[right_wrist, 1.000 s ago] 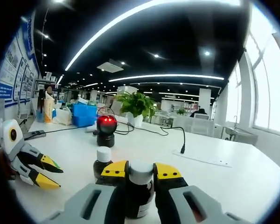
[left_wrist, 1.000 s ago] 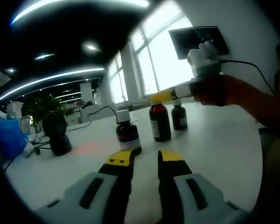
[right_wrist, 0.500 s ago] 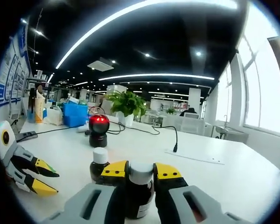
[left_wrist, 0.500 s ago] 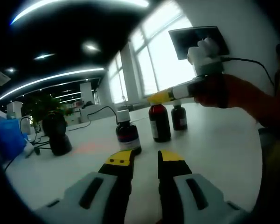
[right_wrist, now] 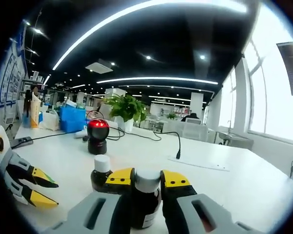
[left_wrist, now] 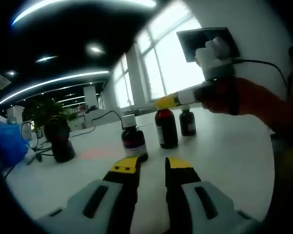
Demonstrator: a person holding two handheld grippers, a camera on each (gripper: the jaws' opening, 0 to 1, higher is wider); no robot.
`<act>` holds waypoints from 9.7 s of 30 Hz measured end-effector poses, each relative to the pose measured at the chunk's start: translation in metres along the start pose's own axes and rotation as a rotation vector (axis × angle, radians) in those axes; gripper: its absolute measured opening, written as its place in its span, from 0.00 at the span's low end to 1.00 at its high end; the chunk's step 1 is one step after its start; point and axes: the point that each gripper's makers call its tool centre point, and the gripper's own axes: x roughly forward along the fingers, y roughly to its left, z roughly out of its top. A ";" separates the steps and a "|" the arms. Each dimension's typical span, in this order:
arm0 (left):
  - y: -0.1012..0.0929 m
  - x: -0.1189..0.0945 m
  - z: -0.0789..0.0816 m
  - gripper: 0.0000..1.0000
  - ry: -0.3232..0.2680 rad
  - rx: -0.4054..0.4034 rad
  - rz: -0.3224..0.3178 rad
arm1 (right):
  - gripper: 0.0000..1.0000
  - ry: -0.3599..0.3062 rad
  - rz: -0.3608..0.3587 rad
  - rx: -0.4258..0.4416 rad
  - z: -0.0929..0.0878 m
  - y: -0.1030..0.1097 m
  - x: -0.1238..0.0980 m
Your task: Rotate the medicine bottle to make it face forward pick up the medicine bottle inspect the drug traceability code place the medicine on the table
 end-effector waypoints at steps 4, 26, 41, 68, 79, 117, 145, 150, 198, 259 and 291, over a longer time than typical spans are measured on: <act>0.000 0.000 0.000 0.13 -0.001 -0.003 -0.001 | 0.17 0.003 0.005 -0.008 0.000 0.001 0.000; 0.000 0.000 0.000 0.13 0.000 0.001 0.001 | 0.22 -0.020 0.213 0.113 0.008 -0.003 -0.002; -0.001 0.000 0.000 0.13 0.001 0.001 0.001 | 0.17 -0.012 0.287 0.044 0.001 0.005 0.003; 0.000 0.000 0.000 0.13 0.001 0.002 -0.001 | 0.17 -0.008 0.145 0.070 0.001 0.006 0.000; 0.000 0.001 0.000 0.13 0.000 0.000 -0.002 | 0.17 -0.006 0.063 0.080 0.001 0.005 0.000; 0.000 0.000 0.001 0.13 -0.002 -0.003 -0.001 | 0.21 -0.056 -0.027 0.064 0.008 -0.001 -0.005; -0.001 0.000 0.000 0.13 0.001 0.004 -0.003 | 0.20 -0.048 0.260 0.087 0.008 0.006 -0.002; -0.001 0.000 0.000 0.13 0.000 0.002 -0.003 | 0.21 -0.034 0.264 0.087 0.003 0.004 0.001; 0.000 0.001 -0.002 0.13 0.010 0.012 0.003 | 0.17 -0.001 0.125 0.086 -0.005 0.010 0.001; 0.000 0.001 -0.002 0.13 0.011 0.011 0.003 | 0.21 -0.042 0.306 0.130 0.009 0.008 0.004; 0.000 0.001 -0.002 0.13 0.013 0.018 0.003 | 0.16 -0.035 0.246 0.059 0.005 0.013 0.003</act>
